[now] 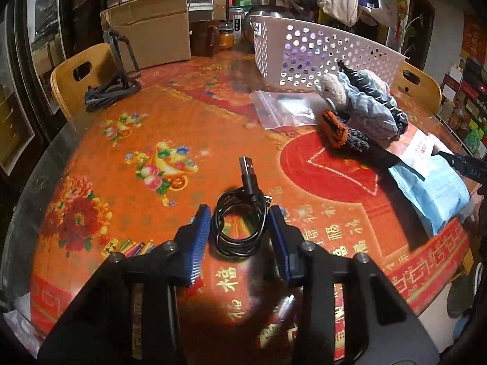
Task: Organize soft objects
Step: 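Carry the towel roll and cable into the basket while both grippers open to release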
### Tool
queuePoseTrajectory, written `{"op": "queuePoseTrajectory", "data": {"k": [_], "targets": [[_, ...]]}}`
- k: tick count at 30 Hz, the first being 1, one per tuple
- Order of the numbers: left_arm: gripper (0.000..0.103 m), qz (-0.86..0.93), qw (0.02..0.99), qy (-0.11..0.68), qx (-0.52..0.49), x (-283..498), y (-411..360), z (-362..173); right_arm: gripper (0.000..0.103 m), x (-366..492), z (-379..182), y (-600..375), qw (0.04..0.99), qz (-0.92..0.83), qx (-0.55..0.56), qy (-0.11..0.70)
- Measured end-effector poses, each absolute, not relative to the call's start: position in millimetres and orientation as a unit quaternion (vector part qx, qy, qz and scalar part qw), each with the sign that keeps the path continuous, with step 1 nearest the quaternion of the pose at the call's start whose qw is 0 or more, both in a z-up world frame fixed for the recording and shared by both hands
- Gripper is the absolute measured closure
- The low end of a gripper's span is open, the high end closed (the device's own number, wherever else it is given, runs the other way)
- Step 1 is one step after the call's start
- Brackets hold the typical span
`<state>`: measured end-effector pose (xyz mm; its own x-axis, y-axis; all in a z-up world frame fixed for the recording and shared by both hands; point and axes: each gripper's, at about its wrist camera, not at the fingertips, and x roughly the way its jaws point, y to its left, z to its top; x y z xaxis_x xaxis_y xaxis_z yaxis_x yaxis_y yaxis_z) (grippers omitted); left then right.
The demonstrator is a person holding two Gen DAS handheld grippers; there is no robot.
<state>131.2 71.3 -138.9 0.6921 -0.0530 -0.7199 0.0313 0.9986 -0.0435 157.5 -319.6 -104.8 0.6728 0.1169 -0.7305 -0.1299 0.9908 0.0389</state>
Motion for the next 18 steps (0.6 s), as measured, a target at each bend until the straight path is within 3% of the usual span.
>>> {"op": "queuePoseTrajectory", "data": {"k": [18], "targets": [[0.067,-0.030,0.930,0.366,-0.030,138,64,-123,0.072,144,-92,-336,0.932,0.076,0.040,0.351]]}}
